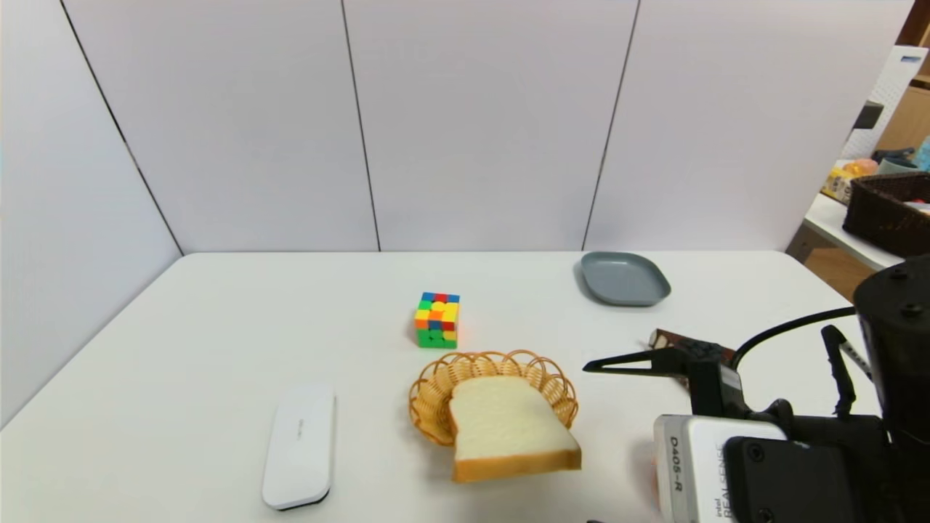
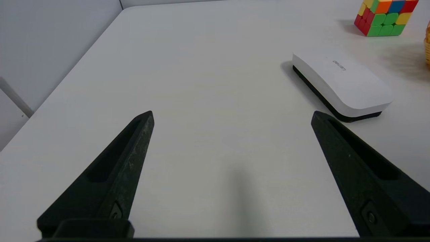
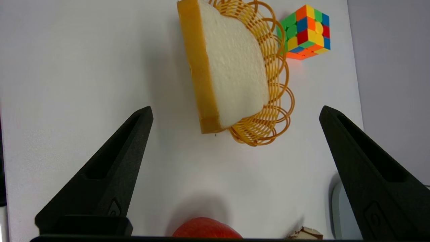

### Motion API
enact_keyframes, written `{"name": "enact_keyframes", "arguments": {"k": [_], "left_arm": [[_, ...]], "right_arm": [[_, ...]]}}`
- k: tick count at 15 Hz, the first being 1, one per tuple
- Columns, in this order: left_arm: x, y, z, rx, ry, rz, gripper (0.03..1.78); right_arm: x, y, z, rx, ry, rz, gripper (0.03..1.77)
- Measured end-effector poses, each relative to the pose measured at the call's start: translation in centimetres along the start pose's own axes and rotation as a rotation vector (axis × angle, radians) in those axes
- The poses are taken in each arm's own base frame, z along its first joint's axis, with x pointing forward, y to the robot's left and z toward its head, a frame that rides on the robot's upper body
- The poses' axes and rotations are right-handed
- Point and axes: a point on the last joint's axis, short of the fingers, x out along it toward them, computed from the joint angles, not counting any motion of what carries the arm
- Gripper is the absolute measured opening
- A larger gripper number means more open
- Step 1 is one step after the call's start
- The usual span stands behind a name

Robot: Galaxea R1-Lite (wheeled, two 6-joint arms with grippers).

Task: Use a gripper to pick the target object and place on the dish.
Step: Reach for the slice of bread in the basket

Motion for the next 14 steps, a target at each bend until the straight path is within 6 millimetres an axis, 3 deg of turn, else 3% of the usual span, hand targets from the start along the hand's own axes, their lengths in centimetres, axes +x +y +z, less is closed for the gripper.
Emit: {"name": "enact_keyframes", "arguments": {"k": [14], "left_arm": [[0.0, 0.0, 0.0, 0.0, 0.0, 0.0, 1.69]], "right_arm": [[6.2, 0.9, -0.4, -0.002, 0.068, 0.075, 1.71]]}}
